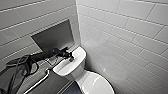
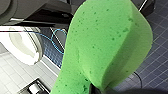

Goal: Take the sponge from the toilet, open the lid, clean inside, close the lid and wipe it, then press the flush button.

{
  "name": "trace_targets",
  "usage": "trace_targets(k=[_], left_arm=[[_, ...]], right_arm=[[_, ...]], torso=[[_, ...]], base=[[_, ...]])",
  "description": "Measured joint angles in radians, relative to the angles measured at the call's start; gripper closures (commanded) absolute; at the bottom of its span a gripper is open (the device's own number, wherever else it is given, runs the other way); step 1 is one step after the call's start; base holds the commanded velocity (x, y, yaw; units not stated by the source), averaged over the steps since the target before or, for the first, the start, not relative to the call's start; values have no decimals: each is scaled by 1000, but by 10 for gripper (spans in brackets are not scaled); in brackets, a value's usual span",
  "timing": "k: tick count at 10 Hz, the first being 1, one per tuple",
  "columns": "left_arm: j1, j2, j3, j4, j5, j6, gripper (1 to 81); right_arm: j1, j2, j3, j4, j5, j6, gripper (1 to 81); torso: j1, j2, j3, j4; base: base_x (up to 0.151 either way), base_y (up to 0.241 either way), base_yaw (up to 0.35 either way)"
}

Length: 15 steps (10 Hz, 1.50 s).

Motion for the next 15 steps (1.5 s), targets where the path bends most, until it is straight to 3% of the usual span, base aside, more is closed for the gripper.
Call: trace_targets(k=[4,15], left_arm=[[0,49,-92,56,61,-4,811],[-9,114,-218,104,110,-25,811]], right_arm=[[0,7,0,0,0,0,811],[-1,30,-30,0,5,0,811]], torso=[[0,0,0,0],[0,0,-25,0]], base=[[0,0,0],[0,0,0]])
